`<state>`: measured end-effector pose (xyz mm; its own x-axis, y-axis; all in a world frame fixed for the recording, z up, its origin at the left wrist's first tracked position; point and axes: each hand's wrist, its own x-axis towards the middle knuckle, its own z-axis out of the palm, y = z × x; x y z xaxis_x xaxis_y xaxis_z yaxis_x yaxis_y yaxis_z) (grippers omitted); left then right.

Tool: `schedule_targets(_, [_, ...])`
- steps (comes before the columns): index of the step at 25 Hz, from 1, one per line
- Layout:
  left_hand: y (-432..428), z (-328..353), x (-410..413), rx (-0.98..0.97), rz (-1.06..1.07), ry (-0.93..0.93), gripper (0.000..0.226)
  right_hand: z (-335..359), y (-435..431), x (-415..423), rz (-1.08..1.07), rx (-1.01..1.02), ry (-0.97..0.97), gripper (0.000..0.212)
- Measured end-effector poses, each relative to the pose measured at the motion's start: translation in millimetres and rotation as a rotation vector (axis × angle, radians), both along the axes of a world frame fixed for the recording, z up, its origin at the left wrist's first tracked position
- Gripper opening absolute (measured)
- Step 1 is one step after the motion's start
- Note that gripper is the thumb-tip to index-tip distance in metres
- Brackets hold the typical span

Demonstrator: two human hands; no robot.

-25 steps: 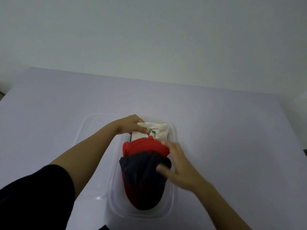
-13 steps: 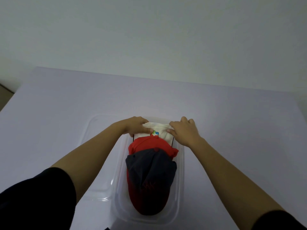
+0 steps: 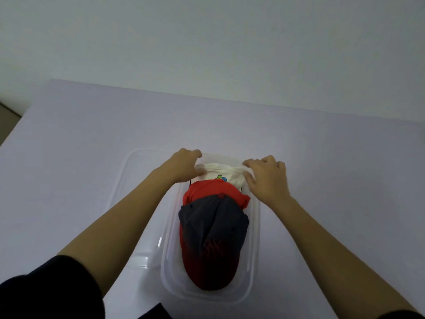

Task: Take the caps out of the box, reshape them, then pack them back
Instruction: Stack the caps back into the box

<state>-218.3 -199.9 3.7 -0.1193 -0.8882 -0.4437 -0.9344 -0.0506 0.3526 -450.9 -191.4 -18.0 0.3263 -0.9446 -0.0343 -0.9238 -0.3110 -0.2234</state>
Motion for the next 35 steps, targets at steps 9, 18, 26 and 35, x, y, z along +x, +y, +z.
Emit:
schedule_targets(9, [46.2, 0.7, 16.4, 0.183, -0.056, 0.094, 0.027, 7.8, 32.5, -7.2, 0.116, 0.199, 0.212, 0.032])
schedule_targets(18, [54.3, -1.3, 9.3, 0.118, 0.046, 0.074, 0.018, 12.7, 28.2, -4.8, 0.188, 0.359, 0.218, 0.032])
schedule_targets(26, [66.0, -0.4, 11.7, 0.032, 0.138, 0.127, 0.025, 12.2, 34.5, -0.5, 0.122, 0.253, 0.132, 0.053])
schedule_targets(35, [114.6, 10.3, 19.7, 0.145, 0.247, 0.388, 0.029, 12.7, 90.0, -7.3, 0.116, 0.614, -0.201, 0.037])
